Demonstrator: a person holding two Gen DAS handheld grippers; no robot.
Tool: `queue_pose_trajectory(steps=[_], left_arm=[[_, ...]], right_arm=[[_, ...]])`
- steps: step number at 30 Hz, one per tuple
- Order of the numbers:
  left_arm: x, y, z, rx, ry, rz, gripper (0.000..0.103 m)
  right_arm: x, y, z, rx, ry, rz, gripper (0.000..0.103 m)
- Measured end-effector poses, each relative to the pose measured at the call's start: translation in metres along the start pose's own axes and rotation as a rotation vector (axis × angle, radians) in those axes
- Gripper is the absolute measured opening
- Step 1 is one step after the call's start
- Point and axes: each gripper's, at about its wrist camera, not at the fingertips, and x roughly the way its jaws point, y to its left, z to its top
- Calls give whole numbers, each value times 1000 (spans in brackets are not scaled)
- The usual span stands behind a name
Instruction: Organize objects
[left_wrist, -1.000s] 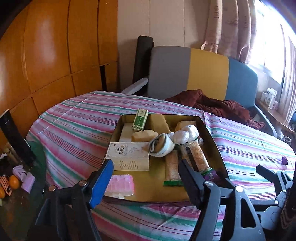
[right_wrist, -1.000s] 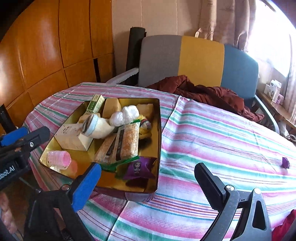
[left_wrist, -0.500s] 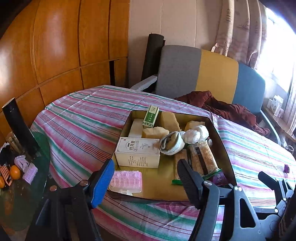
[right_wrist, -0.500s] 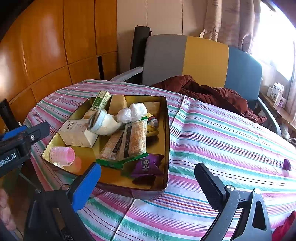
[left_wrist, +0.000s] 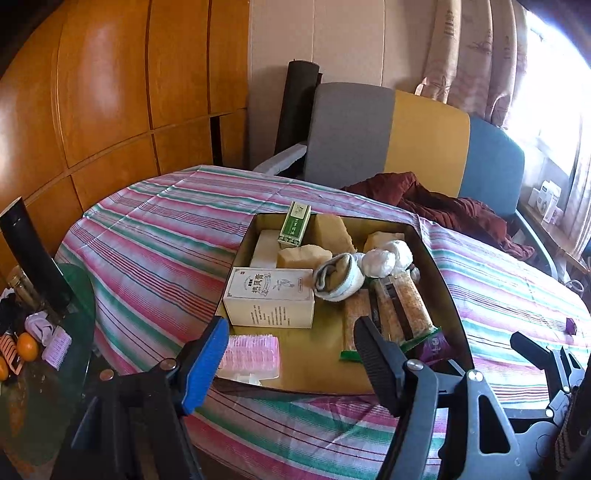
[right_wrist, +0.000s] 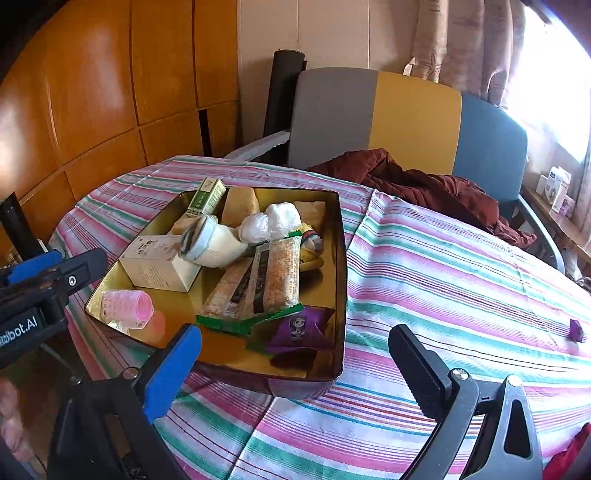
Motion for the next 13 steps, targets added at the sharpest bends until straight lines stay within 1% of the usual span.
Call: queue_pose_trajectory(steps=[3,8,13], left_arm=[[1,0,0,6,-4,5,71],[3,2,-1,-4,-1,-3,64],[5,1,-1,2,5,-6,64]], right_arm=[[1,1,0,-1,-1,2,102],[3,4,0,-10,3,7,102],[2,5,0,-12,2,14,102]])
